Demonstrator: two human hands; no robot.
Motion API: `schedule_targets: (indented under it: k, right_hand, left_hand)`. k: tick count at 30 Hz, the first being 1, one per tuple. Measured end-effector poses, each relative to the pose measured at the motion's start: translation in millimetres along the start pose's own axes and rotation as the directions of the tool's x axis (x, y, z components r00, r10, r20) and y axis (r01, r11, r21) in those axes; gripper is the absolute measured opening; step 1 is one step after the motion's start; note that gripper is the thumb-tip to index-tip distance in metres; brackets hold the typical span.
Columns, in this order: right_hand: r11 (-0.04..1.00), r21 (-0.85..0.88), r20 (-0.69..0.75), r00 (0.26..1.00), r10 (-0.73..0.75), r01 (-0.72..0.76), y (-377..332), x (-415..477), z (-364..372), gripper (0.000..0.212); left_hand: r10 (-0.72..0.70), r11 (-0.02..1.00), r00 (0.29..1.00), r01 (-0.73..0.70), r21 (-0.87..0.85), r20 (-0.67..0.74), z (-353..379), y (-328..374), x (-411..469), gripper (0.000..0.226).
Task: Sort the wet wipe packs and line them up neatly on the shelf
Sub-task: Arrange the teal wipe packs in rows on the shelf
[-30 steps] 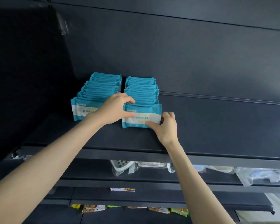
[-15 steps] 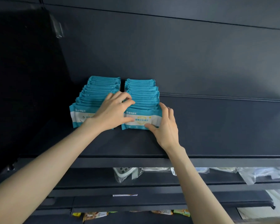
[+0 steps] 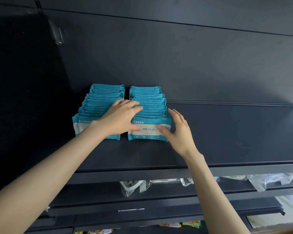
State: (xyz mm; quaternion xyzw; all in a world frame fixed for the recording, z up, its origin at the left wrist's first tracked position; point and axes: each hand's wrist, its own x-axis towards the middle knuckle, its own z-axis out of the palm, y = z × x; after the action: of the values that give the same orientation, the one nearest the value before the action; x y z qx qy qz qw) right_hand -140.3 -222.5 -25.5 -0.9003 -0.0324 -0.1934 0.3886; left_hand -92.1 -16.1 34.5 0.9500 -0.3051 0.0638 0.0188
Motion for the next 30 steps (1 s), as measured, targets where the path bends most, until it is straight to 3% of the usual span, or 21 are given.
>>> schedule_targets:
  k: [4,9,18,30]
  right_hand:
    - [0.993,0.111,-0.022,0.999,0.040,-0.037,-7,22,-9,0.045]
    - [0.970,0.205,0.067,0.990,0.121,-0.132,-7,65,-11,0.033]
    - [0.923,0.221,0.328,0.915,0.235,-0.316,15,112,2,0.037]
    - [0.889,0.291,0.360,0.901,0.240,-0.353,16,113,10,0.047]
  left_hand:
    - [-0.024,0.978,0.999,0.031,-0.205,0.041,-16,-3,14,0.076]
    - [-0.038,0.984,0.996,0.050,-0.168,0.078,-18,-12,44,0.064]
    - [-0.069,0.995,0.943,0.089,-0.047,0.327,-4,-27,80,0.070]
    - [-0.067,0.996,0.945,0.080,-0.028,0.320,1,-32,79,0.071]
